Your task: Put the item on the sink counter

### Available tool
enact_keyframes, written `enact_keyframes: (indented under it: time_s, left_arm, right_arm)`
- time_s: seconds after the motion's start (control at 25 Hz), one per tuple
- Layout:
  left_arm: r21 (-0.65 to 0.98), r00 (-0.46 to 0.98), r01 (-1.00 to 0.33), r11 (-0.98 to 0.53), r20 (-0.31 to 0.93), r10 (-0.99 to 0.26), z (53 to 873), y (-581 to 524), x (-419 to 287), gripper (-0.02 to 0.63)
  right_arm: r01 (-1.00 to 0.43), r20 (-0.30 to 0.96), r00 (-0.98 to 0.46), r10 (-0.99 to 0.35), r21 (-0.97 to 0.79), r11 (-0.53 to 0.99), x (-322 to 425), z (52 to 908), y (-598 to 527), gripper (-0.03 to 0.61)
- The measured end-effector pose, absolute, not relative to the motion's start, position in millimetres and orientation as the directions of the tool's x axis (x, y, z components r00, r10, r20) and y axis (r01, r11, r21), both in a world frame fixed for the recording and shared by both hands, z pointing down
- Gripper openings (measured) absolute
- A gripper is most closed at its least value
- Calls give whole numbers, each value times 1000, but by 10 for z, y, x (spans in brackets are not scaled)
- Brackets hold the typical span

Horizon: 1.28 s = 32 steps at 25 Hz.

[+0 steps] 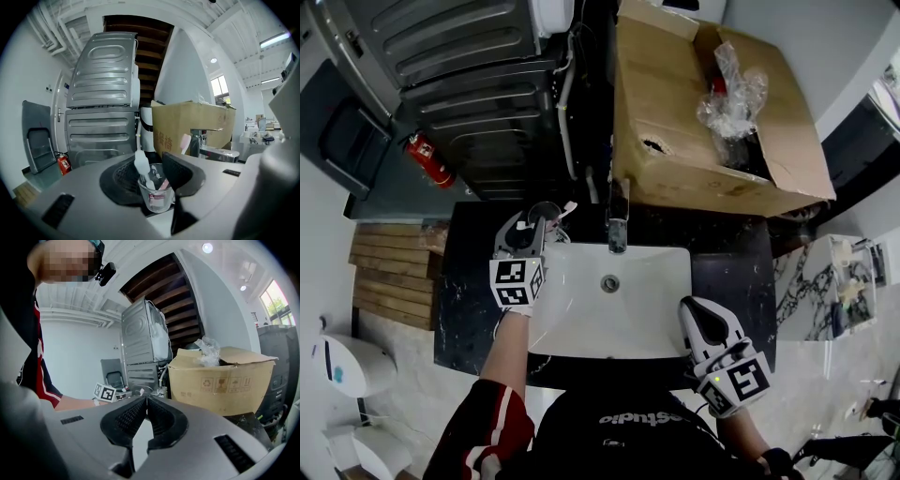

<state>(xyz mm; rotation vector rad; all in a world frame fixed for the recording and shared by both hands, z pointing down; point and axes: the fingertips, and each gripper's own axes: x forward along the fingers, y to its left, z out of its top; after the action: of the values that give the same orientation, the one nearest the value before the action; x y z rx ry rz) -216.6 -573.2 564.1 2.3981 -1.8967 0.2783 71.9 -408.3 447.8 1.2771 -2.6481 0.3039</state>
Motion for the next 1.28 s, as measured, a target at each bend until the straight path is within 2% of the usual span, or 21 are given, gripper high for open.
enact_keyframes:
  time_s: [0.12, 0.36, 0.6, 0.8, 1.04, 1.28]
  left_arm:
    - [-69, 207, -973, -221, 173, -963, 5546, -5683, -2205, 169]
    - [-84, 195, -975, -205, 113, -974, 5120, -5483, -2283, 173]
    - [-84, 323, -942, -325, 44, -945, 4483, -4947, -2014, 172]
    - [9, 370, -929, -371, -42, -928, 3949, -4466, -1722, 97]
    - [58, 476, -874, -482, -91, -875, 3606, -4002, -1229, 17]
    - [1, 522, -851, -525, -101, -847, 3588, -3692, -918, 15]
  right_arm:
    - [-789, 242, -610, -754, -97, 607, 748, 4428, -4028, 43]
    - [-784, 198, -619, -760, -85, 615, 772, 4269, -3942, 43]
    - [-763, 134, -645, -752, -65, 643, 684, 4044, -3832, 43]
    - [-748, 96, -663, -742, -56, 661, 621, 3884, -3742, 43]
    - [-741, 55, -671, -739, -45, 670, 590, 3743, -3669, 43]
    - [-745, 34, -666, -745, -46, 665, 650, 3675, -3574, 43]
